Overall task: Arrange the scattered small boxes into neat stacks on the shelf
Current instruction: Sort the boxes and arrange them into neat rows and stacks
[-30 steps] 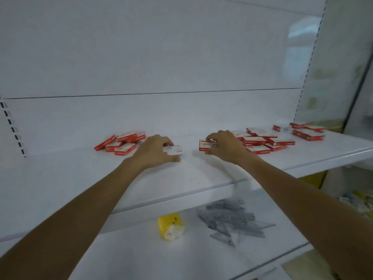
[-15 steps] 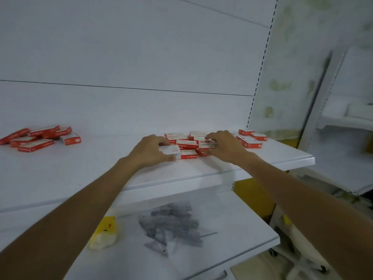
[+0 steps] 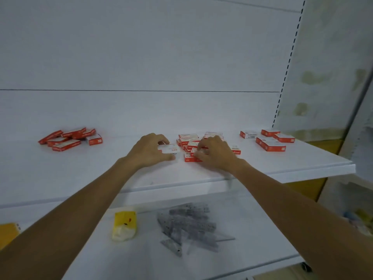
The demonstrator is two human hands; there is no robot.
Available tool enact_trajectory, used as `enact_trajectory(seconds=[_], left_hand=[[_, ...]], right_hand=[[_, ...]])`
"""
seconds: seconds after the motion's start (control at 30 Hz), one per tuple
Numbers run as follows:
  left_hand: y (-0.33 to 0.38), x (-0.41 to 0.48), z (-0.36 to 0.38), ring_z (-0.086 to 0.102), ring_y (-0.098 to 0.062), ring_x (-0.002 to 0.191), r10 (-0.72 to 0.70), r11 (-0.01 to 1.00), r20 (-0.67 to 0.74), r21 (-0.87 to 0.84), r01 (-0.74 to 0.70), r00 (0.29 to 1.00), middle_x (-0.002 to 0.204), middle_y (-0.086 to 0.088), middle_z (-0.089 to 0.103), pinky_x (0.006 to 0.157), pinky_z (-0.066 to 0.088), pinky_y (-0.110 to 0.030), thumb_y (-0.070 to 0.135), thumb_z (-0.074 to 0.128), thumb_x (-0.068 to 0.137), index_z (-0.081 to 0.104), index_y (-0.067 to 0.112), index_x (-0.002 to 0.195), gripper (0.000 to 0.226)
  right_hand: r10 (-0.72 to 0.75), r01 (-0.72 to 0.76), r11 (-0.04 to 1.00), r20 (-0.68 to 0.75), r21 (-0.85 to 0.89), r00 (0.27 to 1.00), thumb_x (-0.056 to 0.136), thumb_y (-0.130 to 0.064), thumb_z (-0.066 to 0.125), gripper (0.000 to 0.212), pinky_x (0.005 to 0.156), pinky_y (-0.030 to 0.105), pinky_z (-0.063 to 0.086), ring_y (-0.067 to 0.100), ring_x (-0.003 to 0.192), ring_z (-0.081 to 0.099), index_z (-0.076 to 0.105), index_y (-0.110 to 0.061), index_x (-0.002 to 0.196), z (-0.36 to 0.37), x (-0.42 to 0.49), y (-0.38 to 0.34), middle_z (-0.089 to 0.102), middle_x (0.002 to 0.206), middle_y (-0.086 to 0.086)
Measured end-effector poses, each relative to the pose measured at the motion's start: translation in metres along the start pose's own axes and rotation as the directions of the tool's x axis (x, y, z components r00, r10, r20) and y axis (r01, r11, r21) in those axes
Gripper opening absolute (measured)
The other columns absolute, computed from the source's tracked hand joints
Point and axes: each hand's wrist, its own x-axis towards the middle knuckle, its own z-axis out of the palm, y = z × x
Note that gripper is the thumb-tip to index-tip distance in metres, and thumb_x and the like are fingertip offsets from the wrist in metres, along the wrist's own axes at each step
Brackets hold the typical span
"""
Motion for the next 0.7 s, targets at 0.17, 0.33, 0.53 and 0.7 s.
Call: enact_trajectory(seconds=[0.17, 0.33, 0.53, 0.7], left_hand=[[0.011, 0.007, 0.003, 0.051, -0.016, 0.095, 0.030, 0.999, 0.007, -0.027, -0.030, 1.000, 0.112, -0.004, 0.056, 0.077, 0.041, -0.025, 0.038, 0.075, 0.071, 0.059, 0.018, 0.114, 0.050], [0.031, 0.025, 0.012, 0.053, -0.017, 0.096, 0.082, 0.995, 0.003, -0.049, -0.081, 0.997, 0.114, -0.004, 0.057, 0.078, 0.045, -0.026, 0.039, 0.076, 0.071, 0.058, 0.017, 0.115, 0.052], [0.073, 0.048, 0.035, 0.050, -0.015, 0.096, 0.146, 0.987, 0.025, -0.077, -0.144, 0.989, 0.115, -0.003, 0.056, 0.080, 0.048, -0.027, 0.043, 0.075, 0.070, 0.058, 0.019, 0.117, 0.055], [0.118, 0.072, 0.068, 0.052, -0.017, 0.096, 0.184, 0.980, 0.047, -0.084, -0.179, 0.982, 0.112, -0.004, 0.056, 0.084, 0.046, -0.030, 0.040, 0.076, 0.071, 0.059, 0.021, 0.114, 0.050]], right_hand=[[0.016, -0.017, 1.000, -0.063, -0.010, 0.998, 0.088, -0.034, 0.053, 0.034, 0.092, 0.036, 0.039, 0.023, 0.113, 0.047, 0.058, -0.015, 0.115, -0.013, 0.002, 0.009, 0.059, 0.119, 0.007], [0.177, -0.159, 0.981, -0.187, 0.109, 0.966, 0.088, -0.026, 0.053, 0.030, 0.088, 0.037, 0.046, 0.023, 0.105, 0.055, 0.057, -0.014, 0.115, -0.024, -0.006, 0.036, 0.062, 0.114, 0.007], [0.282, -0.277, 0.959, -0.169, 0.051, 0.944, 0.088, -0.026, 0.055, 0.032, 0.091, 0.035, 0.045, 0.022, 0.108, 0.055, 0.058, -0.016, 0.119, -0.047, -0.022, 0.093, 0.061, 0.117, 0.007], [0.328, -0.330, 0.944, -0.180, 0.018, 0.927, 0.088, -0.028, 0.055, 0.035, 0.091, 0.031, 0.043, 0.023, 0.111, 0.054, 0.057, -0.018, 0.122, -0.062, -0.029, 0.155, 0.060, 0.120, 0.005]])
